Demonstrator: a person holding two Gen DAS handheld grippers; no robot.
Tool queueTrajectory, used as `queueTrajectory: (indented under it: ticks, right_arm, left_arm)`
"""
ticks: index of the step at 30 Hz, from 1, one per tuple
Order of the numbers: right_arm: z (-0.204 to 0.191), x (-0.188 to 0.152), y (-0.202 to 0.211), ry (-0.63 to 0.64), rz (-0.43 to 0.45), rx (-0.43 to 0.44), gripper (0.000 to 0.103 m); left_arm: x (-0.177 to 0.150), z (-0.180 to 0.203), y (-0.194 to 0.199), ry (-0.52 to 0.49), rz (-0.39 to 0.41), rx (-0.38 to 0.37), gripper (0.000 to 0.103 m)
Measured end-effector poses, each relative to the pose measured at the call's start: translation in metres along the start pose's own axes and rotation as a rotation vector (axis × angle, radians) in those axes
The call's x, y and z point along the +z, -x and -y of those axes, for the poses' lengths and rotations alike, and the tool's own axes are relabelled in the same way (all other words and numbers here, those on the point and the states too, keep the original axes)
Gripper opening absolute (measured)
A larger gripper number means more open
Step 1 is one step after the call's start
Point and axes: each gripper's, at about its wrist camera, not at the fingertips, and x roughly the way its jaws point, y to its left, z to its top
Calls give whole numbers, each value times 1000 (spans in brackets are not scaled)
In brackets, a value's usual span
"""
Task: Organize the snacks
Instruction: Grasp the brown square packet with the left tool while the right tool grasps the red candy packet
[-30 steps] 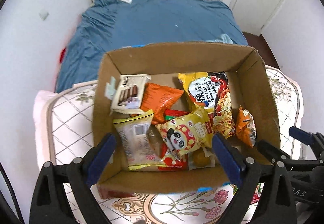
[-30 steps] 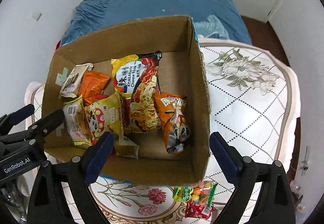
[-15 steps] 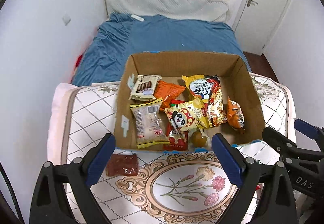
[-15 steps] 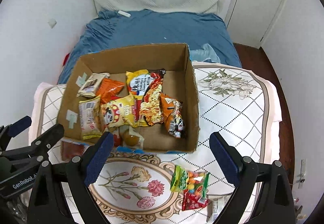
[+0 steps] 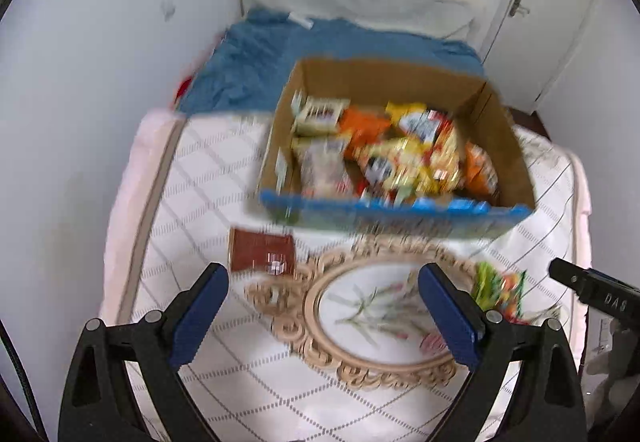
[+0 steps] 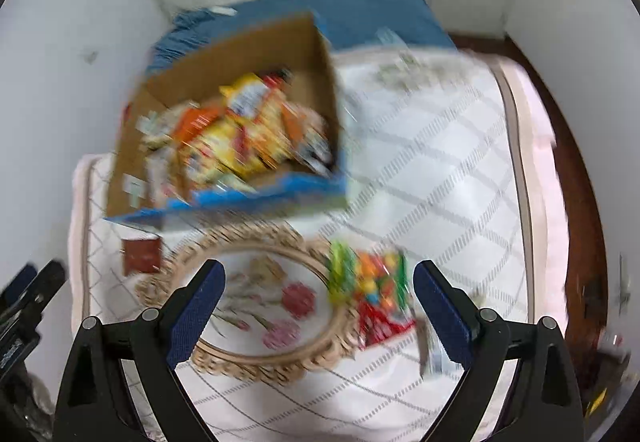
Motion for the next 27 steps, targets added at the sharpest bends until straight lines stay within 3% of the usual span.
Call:
queueTrajectory:
  ticks: [7, 14, 16, 17, 18, 22, 27]
  right_arm:
    - [55, -30, -77, -115, -178, -11, 97]
    - [59, -52, -125, -101, -250, -20, 97]
    - [53, -56, -127, -60, -231, -55, 89]
    - [49, -59, -129, -44, -236, -77, 68]
    - [45, -64, -133, -24, -242, -97, 56]
    - [32, -79, -129, 12, -207, -96, 52]
    - [10, -88, -123, -6, -197, 15, 51]
  left_arm:
    - [-34, -11, -49, 44, -126, 31, 97]
    - [-47, -16, -80, 44, -199, 58, 97]
    - [-48, -19, -82, 50, -208, 60, 97]
    - [-48, -23, -83, 57, -209, 60, 97]
    - [-47, -27, -84, 66, -208, 63, 97]
    - [-38, -51, -85, 123, -206, 69, 97]
    - [-21, -74, -97, 161, -229, 69, 97]
